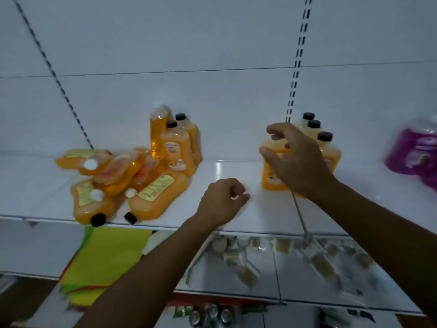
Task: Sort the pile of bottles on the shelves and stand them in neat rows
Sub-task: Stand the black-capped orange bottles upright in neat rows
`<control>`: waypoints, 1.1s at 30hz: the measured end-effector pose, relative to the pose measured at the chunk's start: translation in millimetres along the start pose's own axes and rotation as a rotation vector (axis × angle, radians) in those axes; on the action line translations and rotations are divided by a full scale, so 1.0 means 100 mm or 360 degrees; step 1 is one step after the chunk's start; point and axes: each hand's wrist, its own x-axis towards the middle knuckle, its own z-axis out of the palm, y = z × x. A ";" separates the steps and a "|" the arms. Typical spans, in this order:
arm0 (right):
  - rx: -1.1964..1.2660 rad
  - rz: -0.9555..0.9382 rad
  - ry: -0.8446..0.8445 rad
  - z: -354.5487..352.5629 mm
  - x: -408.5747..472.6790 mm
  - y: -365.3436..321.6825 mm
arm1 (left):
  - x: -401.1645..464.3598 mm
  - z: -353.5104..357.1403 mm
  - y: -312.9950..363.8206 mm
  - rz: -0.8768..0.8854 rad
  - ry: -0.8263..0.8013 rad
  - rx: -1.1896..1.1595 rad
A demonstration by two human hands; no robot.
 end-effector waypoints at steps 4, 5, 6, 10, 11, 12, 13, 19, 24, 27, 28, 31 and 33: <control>0.0048 0.0043 -0.0134 0.69 0.29 -0.24 | 0.02 -0.55 -0.51 -0.0023 0.0223 0.0015; 0.0048 0.0076 -0.0176 0.82 0.35 -0.27 | 0.04 -0.66 -0.61 -0.0038 0.0276 0.0020; 0.0040 0.0102 -0.0217 0.96 0.42 -0.29 | 0.08 -0.78 -0.70 -0.0068 0.0325 0.0015; 0.0055 0.0240 -0.0347 1.53 0.75 -0.45 | 0.31 -1.22 -1.10 -0.0219 0.0407 -0.0153; 0.0061 0.0278 -0.0366 1.64 0.82 -0.46 | 0.38 -1.28 -1.15 -0.0240 0.0375 -0.0198; 0.0059 0.0303 -0.0381 1.74 0.89 -0.48 | 0.46 -1.33 -1.20 -0.0243 0.0339 -0.0242; 0.0061 0.0319 -0.0402 1.83 0.96 -0.48 | 0.53 -1.36 -1.24 -0.0233 0.0310 -0.0287; 0.0174 0.0281 -0.0484 2.19 1.26 -0.50 | 0.88 -1.28 -1.48 -0.0294 0.0247 -0.0495; -0.0044 0.0202 -0.0513 2.39 1.31 -0.35 | 0.93 -1.17 -1.54 -0.0332 0.0334 -0.0531; -0.0065 0.0188 -0.0522 2.38 1.33 -0.30 | 0.94 -1.17 -1.50 -0.0345 0.0362 -0.0481; -0.0062 0.0191 -0.0527 2.36 1.33 -0.29 | 0.94 -1.17 -1.47 -0.0339 0.0371 -0.0481; -0.0054 0.0223 -0.0535 2.25 1.31 -0.27 | 0.91 -1.12 -1.39 -0.0292 0.0344 -0.0523; -0.0072 0.0246 -0.0544 2.14 1.28 -0.24 | 0.89 -1.06 -1.32 -0.0256 0.0310 -0.0555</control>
